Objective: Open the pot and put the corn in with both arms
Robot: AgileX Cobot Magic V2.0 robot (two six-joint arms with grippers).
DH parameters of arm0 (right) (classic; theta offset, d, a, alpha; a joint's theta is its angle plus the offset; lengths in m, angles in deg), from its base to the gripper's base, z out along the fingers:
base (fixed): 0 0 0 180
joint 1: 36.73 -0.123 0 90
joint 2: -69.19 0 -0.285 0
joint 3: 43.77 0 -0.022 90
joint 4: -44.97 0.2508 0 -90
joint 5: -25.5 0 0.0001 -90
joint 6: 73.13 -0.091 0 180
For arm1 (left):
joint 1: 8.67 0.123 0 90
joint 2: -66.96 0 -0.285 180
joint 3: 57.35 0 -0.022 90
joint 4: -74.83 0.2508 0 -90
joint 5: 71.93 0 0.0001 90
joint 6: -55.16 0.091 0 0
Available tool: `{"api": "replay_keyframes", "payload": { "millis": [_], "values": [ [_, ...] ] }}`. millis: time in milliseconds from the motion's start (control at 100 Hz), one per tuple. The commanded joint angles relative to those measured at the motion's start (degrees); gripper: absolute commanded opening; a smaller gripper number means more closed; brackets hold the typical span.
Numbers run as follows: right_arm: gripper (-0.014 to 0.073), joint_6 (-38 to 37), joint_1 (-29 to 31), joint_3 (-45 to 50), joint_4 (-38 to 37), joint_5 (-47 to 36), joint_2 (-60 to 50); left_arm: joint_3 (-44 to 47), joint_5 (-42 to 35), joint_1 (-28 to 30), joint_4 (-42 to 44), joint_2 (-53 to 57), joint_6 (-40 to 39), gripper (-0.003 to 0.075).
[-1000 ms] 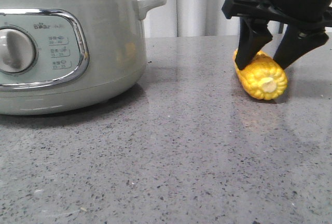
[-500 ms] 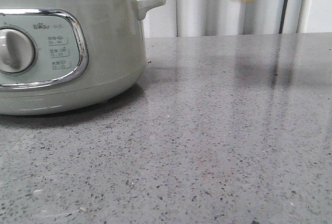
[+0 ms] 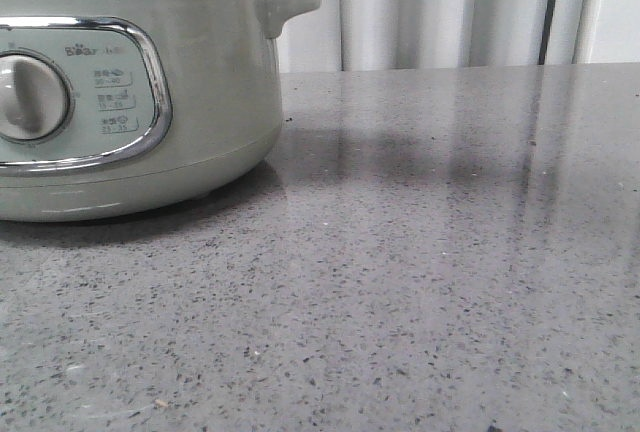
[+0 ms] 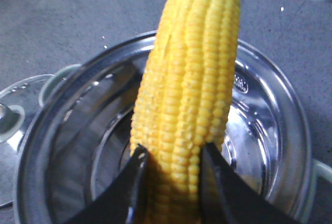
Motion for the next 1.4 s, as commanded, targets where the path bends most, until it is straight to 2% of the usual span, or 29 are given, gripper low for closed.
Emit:
{"api": "replay_keyframes", "payload": {
  "millis": [0,120,170,270,370,430,440,450,460,520,600,630,880,980,1060,1190,1390],
  "values": [
    [0.0191,0.56,-0.12,-2.02,1.20,-5.81,-0.54,-1.79,-3.07,-0.80,-0.54,-0.62,-0.59,0.0396],
    [0.0454,0.56,-0.19,-2.02,1.70,-5.93,0.24,-1.79,-1.78,-2.47,-0.63,-0.62,-0.59,0.0396],
    [0.0527,0.56,-0.19,-2.02,1.70,-5.93,0.03,-1.79,-1.31,-3.28,-0.63,-0.62,-0.59,0.0395],
    [0.0540,0.56,-0.19,-2.02,1.39,-5.56,-1.55,-1.79,-0.79,-4.58,-0.63,-0.62,-0.59,0.0365],
    [0.0462,0.56,-0.19,-2.02,-2.17,-4.77,-4.71,-1.81,-0.55,-5.34,-0.63,-0.62,-0.59,0.0286],
    [0.0326,0.56,-0.19,-2.02,-5.14,-3.05,-7.41,-1.81,-0.25,-5.47,-0.63,-0.62,-0.59,0.0210],
    [0.0326,0.56,-0.19,-2.02,-5.60,-2.80,-7.74,-1.92,-0.12,-5.47,-0.63,-0.62,-0.59,0.0200],
    [0.0276,0.56,-0.19,-2.02,-6.53,-2.27,-8.38,-1.92,-0.10,-5.47,-0.63,-0.62,-0.59,0.0191],
    [0.0276,0.56,-0.19,-2.02,-7.01,-1.97,-8.71,-1.92,0.23,-5.47,-0.63,-0.62,-0.59,0.0172],
    [0.0106,0.56,-0.19,-1.22,-11.03,0.43,-12.14,-2.61,2.30,-5.59,-0.63,-0.62,-0.59,0.0094],
    [-0.0038,0.56,-0.19,2.81,-14.36,0.53,-17.77,-4.31,7.69,-5.59,-0.63,-0.62,-0.59,-0.0014],
    [-0.0069,0.56,-0.19,4.90,-15.11,-0.51,-20.73,-5.24,9.78,-5.59,-0.63,-0.62,-0.59,-0.0018],
    [-0.0049,0.56,-0.19,32.72,-22.92,-13.56,-47.40,-9.30,26.09,-5.59,-0.63,-0.62,-0.03,-0.0020],
    [-0.0049,0.56,0.29,43.43,-23.36,-16.53,-59.36,-9.30,29.84,-5.59,-1.77,-0.62,2.40,-0.0020],
    [-0.0049,0.56,1.10,50.50,-24.90,-16.92,-67.62,-9.19,30.46,-5.59,-6.30,-0.62,6.06,-0.0020],
    [-0.0043,0.56,3.50,57.67,-29.94,-18.63,-79.59,-9.18,30.34,-5.59,-11.33,-2.00,11.98,-0.0020],
    [-0.0043,0.56,5.97,61.15,-31.58,-17.80,-89.97,-9.18,29.41,-5.59,-13.43,-4.10,11.99,-0.0020]
  ]
}}
